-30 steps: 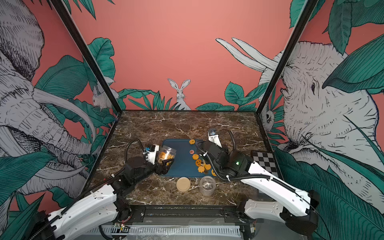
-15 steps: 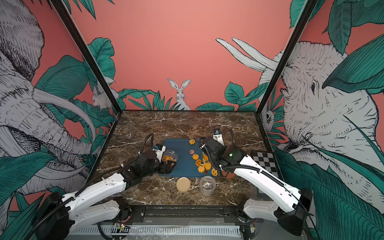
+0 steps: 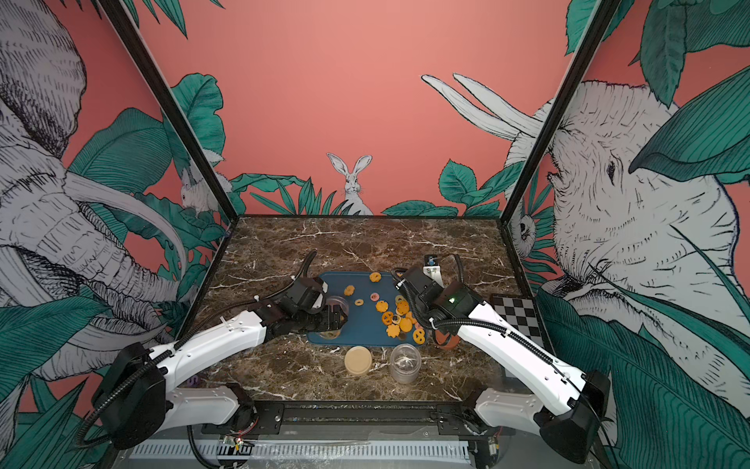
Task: Pour the cookies out of the jar
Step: Pour the cookies in the jar onto the tray.
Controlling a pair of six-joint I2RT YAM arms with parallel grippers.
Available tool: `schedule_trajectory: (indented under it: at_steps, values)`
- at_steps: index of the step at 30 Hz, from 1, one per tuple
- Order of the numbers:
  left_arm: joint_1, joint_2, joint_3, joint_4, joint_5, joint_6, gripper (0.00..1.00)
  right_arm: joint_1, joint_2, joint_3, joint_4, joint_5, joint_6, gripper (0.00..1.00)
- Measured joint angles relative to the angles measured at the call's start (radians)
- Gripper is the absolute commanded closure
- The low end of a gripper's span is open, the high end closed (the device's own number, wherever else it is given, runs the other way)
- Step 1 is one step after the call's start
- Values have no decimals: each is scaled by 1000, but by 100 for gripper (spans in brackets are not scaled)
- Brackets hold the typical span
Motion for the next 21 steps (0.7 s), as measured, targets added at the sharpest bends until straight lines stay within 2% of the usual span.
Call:
schedule_trajectory:
  at_steps: [5, 8, 11, 17, 21]
  values:
    - [61, 5, 18, -43, 57, -110, 100, -5, -2, -2, -4, -8, 4, 78]
    - [121, 6, 4, -29, 142, -235, 100, -5, -2, -2, -5, -11, 10, 78]
    - [164, 5, -80, 87, 239, -403, 100, -6, -2, -2, -5, -17, 16, 78]
    - [167, -14, -158, 178, 343, -635, 100, -6, -2, -2, -5, -24, 21, 79]
    - [167, -80, -193, 232, 367, -783, 100, -6, -2, -2, -5, -24, 23, 78]
